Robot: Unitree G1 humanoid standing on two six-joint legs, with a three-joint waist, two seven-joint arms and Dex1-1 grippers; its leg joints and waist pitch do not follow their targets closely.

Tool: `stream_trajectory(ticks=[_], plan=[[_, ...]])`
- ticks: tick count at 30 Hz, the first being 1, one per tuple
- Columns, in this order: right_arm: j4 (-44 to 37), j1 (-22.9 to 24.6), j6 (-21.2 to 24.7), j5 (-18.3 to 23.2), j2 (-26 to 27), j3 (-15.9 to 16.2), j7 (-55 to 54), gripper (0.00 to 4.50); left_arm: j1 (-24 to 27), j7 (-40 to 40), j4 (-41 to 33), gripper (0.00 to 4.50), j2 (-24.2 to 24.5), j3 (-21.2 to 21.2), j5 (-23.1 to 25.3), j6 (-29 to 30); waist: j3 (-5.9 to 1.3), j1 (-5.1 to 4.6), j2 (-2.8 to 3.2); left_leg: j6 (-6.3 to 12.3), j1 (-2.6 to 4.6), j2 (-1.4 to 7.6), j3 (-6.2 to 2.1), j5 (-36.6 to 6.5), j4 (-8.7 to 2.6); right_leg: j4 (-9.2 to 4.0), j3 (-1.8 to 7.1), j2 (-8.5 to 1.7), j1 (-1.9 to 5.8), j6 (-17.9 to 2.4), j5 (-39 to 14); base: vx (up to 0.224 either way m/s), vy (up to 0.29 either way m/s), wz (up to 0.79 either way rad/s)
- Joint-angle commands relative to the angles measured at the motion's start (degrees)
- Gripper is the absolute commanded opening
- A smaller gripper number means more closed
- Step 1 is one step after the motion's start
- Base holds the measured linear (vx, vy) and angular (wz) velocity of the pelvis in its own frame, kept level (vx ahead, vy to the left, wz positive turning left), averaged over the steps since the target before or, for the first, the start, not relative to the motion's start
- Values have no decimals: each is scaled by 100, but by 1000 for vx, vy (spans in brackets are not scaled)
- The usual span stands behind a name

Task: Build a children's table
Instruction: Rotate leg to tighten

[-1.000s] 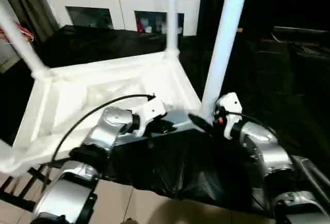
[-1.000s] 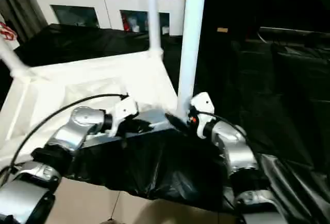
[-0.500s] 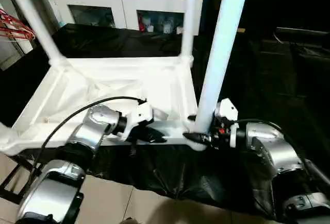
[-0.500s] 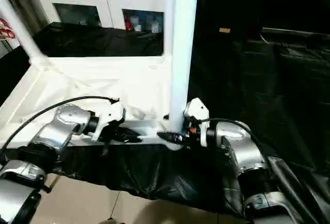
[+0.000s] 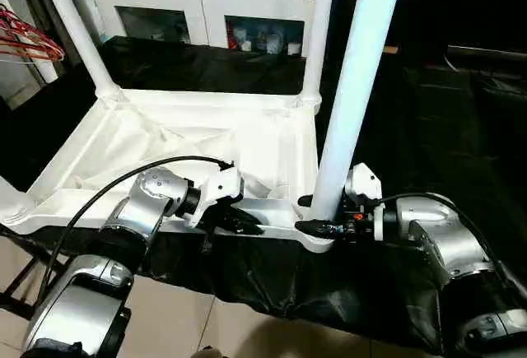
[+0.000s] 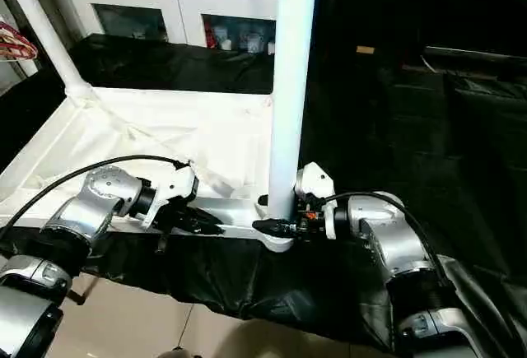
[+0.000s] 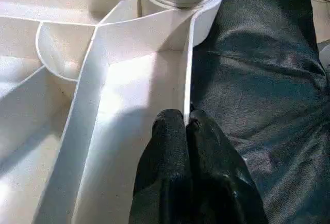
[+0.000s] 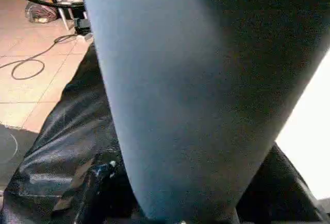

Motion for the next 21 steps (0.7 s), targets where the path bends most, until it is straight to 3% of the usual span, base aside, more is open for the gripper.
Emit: stream_trajectory(ticks=[1, 9, 12, 13, 15, 21], plan=[[-15, 235, 330, -81, 113, 645, 449, 201, -98, 185, -151, 0, -24, 32, -119, 37, -324, 9, -94, 475, 24, 115, 20, -898, -345, -342, 190, -276, 313, -1463, -403, 0, 0, 0], [89, 245, 305, -24, 345, 357, -119, 201, -125, 443, -120, 0, -128, 120, -132, 90, -328, 9, -80, 461, 24, 109, 22, -900, -340, -335, 190, -273, 314, -1485, -307, 0, 0, 0], [286, 195, 292, -121, 550, 179, -737, 201, -139, 703, -95, 0, -243, 136, -87, 128, -308, -4, -61, 365, 25, 111, 13, -1053, -368, -366, 188, -277, 306, -1428, -601, 0, 0, 0], [333, 188, 298, -146, 596, 147, -873, 201, -144, 755, -82, 0, -274, 134, -75, 134, -288, -32, -67, 237, 35, 107, 7, -1291, -400, -411, 193, -287, 300, -1336, -1031, 0, 0, 0], [383, 181, 323, -182, 642, 122, -1027, 200, -151, 813, -66, 0, -310, 129, -59, 139, -279, -50, -70, 151, 48, 108, -1, -1433, -426, -452, 196, -294, 296, -1215, -1393, 0, 0, 0], [995, 22, 432, -379, 1299, -342, -2839, 199, -380, 1776, 184, 0, -881, 168, 57, 341, -246, -166, -86, -16, 81, 78, -24, -1703, -471, -529, 207, -294, 279, -1030, -1915, 0, 0, 0]])
